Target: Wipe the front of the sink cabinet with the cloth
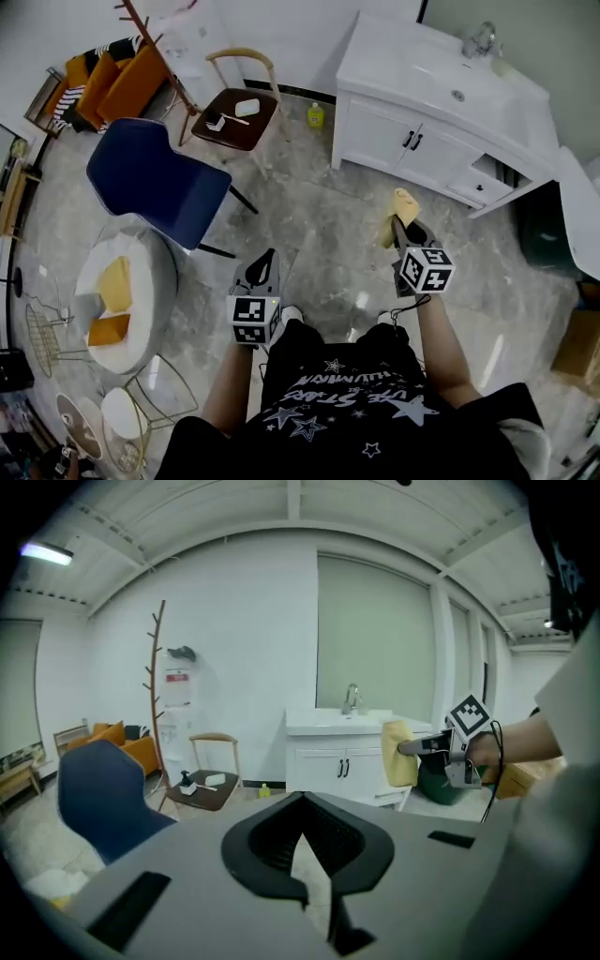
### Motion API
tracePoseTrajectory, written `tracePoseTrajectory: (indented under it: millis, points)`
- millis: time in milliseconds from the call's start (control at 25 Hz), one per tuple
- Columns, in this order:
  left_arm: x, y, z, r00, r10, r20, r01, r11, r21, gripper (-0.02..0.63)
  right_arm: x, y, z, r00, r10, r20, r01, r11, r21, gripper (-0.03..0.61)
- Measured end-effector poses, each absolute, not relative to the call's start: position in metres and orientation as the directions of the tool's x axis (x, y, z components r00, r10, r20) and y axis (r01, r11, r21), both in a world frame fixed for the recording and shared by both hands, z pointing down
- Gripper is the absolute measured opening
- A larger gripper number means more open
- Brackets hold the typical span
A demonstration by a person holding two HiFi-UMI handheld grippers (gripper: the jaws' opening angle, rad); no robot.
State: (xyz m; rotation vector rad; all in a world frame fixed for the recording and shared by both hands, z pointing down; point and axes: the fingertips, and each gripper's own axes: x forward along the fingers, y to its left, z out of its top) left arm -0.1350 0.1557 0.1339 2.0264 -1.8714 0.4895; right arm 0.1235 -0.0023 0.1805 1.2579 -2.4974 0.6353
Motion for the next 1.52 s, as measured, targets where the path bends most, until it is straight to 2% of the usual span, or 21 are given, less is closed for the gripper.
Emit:
tracePoseTrajectory:
  millis: [160,360,560,720,960,1200,1520]
  points:
    - [-0.175,0.141,0.135,0.2,-0.858,0.472,-0.978,-0.2,0.05,0.015,0.103,0.008,0.164,-0.492,-0.768,0.41,-0.869,0.412,-0.273,0.06]
    - [-0.196,0.129,0.143,0.298,-0.826,0.478,-0.953,-0.286,0.101,0.015,0.103,0.031,0.162,-0.382,-0.811,0.443,-0.921,0.298,-0.249,0.06]
    - [-0.193,0.113,0.158,0.346,-0.796,0.496,-0.934,-0.341,0.105,0.015,0.123,0.041,0.178,-0.319,-0.816,0.483,-0.944,0.226,-0.241,0.06]
    - [-0.194,0.089,0.169,0.33,-0.792,0.513,-0.941,-0.318,0.115,0.015,0.131,0.024,0.201,-0.291,-0.803,0.52,-0.953,0.196,-0.231,0.06]
    - [-0.181,0.037,0.193,0.315,-0.781,0.539,-0.948,-0.285,0.141,0.015,0.124,-0.05,0.25,-0.329,-0.796,0.508,-0.939,0.219,-0.264,0.06]
    - [-0.174,-0.061,0.207,0.283,-0.796,0.536,-0.956,-0.282,0.087,0.015,0.102,-0.155,0.283,-0.379,-0.775,0.505,-0.921,0.265,-0.284,0.06]
    - [-0.18,-0.172,0.244,0.238,-0.826,0.511,-0.971,-0.214,0.106,0.015,0.067,-0.27,0.323,-0.453,-0.743,0.492,-0.891,0.361,-0.276,0.06]
